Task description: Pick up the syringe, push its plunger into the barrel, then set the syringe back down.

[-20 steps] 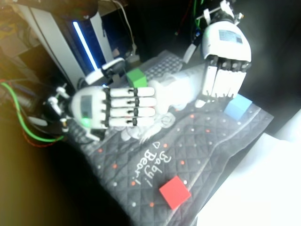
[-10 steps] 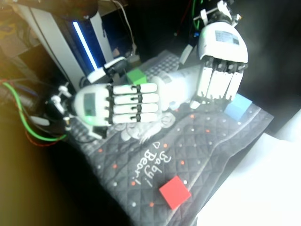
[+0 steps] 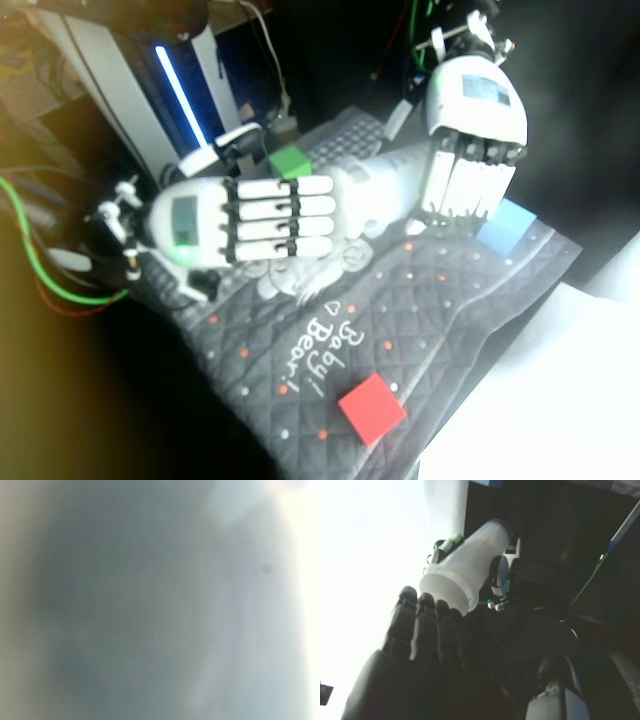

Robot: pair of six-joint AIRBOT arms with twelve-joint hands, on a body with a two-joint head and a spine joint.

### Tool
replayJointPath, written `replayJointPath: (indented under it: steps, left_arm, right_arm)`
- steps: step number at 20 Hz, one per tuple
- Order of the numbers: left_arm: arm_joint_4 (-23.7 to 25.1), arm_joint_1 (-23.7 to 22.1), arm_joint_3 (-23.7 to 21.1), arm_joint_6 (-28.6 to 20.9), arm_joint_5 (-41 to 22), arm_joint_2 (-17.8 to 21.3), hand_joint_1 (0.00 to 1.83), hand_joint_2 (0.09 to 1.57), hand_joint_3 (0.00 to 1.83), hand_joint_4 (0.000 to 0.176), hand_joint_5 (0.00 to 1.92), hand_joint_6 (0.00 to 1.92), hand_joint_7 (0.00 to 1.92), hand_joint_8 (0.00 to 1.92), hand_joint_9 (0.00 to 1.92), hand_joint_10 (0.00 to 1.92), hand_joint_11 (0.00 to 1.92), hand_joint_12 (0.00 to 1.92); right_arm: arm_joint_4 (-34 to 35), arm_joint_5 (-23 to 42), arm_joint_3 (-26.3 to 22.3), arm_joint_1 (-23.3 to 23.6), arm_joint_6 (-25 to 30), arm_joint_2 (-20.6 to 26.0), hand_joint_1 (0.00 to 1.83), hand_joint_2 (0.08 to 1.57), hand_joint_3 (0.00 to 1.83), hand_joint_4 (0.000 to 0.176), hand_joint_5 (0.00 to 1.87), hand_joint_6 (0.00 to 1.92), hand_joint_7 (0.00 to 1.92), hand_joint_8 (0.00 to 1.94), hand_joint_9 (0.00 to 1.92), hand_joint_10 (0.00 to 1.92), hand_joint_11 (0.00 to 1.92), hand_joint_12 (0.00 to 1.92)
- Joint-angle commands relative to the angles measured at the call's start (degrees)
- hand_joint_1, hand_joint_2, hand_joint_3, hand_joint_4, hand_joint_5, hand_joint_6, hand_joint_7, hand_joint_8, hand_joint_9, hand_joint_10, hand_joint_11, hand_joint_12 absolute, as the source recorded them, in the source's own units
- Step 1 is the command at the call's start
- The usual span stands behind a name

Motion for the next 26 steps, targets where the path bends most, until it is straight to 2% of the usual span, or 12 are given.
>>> replayJointPath:
  steps: [1, 2, 3, 4, 5, 7, 12, 17, 19, 22, 24, 26]
  left_arm:
    - [-2.3, -0.5, 0.2, -0.7, -4.9, -0.1, 1.52, 1.14, 0.04, 0.0, 1.25, 1.92, 1.47, 1.92, 1.56, 1.92, 1.53, 1.92]
    - [-2.1, -0.2, 0.2, -0.8, -4.7, -0.1, 1.52, 1.14, 0.04, 0.0, 1.24, 1.92, 1.46, 1.92, 1.55, 1.92, 1.52, 1.92]
    - [-1.9, 0.1, 0.2, -0.9, -4.4, -0.1, 1.52, 1.14, 0.04, 0.0, 1.23, 1.92, 1.45, 1.92, 1.55, 1.92, 1.56, 1.92]
    - [-1.8, 0.3, 0.2, -0.9, -4.3, -0.1, 1.54, 1.13, 0.03, 0.0, 1.22, 1.92, 1.45, 1.92, 1.55, 1.92, 1.56, 1.92]
    - [-1.8, 0.3, 0.2, -0.9, -4.3, -0.1, 1.57, 1.12, 0.02, 0.0, 1.21, 1.92, 1.44, 1.92, 1.53, 1.92, 1.55, 1.92]
    - [-1.6, 0.5, 0.1, -0.9, -4.1, -0.2, 1.55, 1.12, 0.02, 0.0, 1.21, 1.92, 1.43, 1.92, 1.52, 1.92, 1.55, 1.92]
    - [-1.2, 1.6, 0.2, -1.3, -3.7, -0.4, 1.55, 1.12, 0.03, 0.0, 1.22, 1.92, 1.42, 1.92, 1.51, 1.92, 1.56, 1.92]
    - [-0.5, 2.8, 0.4, -1.9, -3.3, -1.1, 1.58, 1.1, 0.01, 0.0, 1.19, 1.92, 1.38, 1.92, 1.46, 1.92, 1.51, 1.92]
    - [-0.3, 3.4, 0.5, -1.9, -3.2, -1.4, 1.57, 1.11, 0.02, 0.0, 1.19, 1.92, 1.39, 1.92, 1.47, 1.92, 1.5, 1.92]
    - [1.5, 4.3, 1.2, -3.9, -3.1, -2.3, 1.59, 1.11, 0.02, 0.0, 1.17, 1.92, 1.37, 1.92, 1.46, 1.92, 1.5, 1.92]
    - [1.7, 5.0, 1.4, -3.9, -3.0, -2.6, 1.57, 1.12, 0.02, 0.0, 1.16, 1.92, 1.41, 1.92, 1.49, 1.92, 1.53, 1.92]
    - [1.8, 5.6, 1.7, -5.0, -2.8, -2.9, 1.56, 1.11, 0.02, 0.0, 1.15, 1.92, 1.42, 1.92, 1.5, 1.92, 1.53, 1.92]
  right_arm:
    - [0.6, 7.0, -0.3, 0.6, 0.4, 0.7, 0.0, 1.03, 0.02, 0.113, 0.12, 0.0, 0.01, 0.0, 0.0, 0.0, 0.0, 0.0]
    - [0.6, 7.0, -0.6, 0.6, 0.4, 1.5, 0.0, 0.95, 0.0, 0.102, 0.1, 0.0, 0.0, 0.0, 0.0, 0.0, 0.0, 0.0]
    - [0.5, 7.0, -0.9, 0.6, 0.4, 2.3, 0.02, 0.86, 0.0, 0.041, 0.03, 0.0, 0.0, 0.0, 0.0, 0.0, 0.0, 0.0]
    - [0.3, 7.0, -1.2, 0.6, 0.4, 3.1, 0.1, 0.86, 0.0, 0.019, 0.01, 0.0, 0.0, 0.0, 0.0, 0.0, 0.0, 0.0]
    - [0.3, 7.0, -1.3, 0.6, 0.3, 3.2, 0.14, 0.79, 0.0, 0.025, 0.0, 0.0, 0.0, 0.0, 0.0, 0.0, 0.0, 0.0]
    - [0.2, 7.0, -1.6, 0.8, 0.0, 3.9, 0.09, 0.8, 0.0, 0.0, 0.0, 0.0, 0.0, 0.0, 0.0, 0.0, 0.0, 0.0]
    - [-0.4, 7.0, -2.0, 2.3, -1.3, 5.1, 0.05, 1.11, 0.01, 0.0, 0.18, 0.01, 0.12, 0.01, 0.07, 0.01, 0.07, 0.04]
    - [-0.4, 8.0, -2.1, 3.0, -1.6, 5.2, 0.06, 0.83, 0.0, 0.0, 0.14, 0.01, 0.08, 0.01, 0.03, 0.0, 0.05, 0.03]
    - [-0.4, 8.1, -2.1, 3.5, -2.0, 5.4, 0.0, 0.98, 0.02, 0.0, 0.11, 0.0, 0.05, 0.0, 0.0, 0.0, 0.01, 0.0]
    - [-0.4, 9.0, -2.2, 3.8, -2.3, 5.7, 0.0, 0.95, 0.0, 0.0, 0.12, 0.01, 0.09, 0.01, 0.06, 0.02, 0.08, 0.04]
    - [-0.4, 9.8, -2.4, 4.0, -2.4, 5.9, 0.02, 0.87, 0.0, 0.015, 0.16, 0.0, 0.11, 0.0, 0.08, 0.0, 0.1, 0.05]
    - [-0.4, 10.0, -2.7, 4.5, -3.2, 6.1, 0.18, 0.92, 0.01, 0.063, 0.26, 0.01, 0.16, 0.0, 0.08, 0.0, 0.1, 0.06]
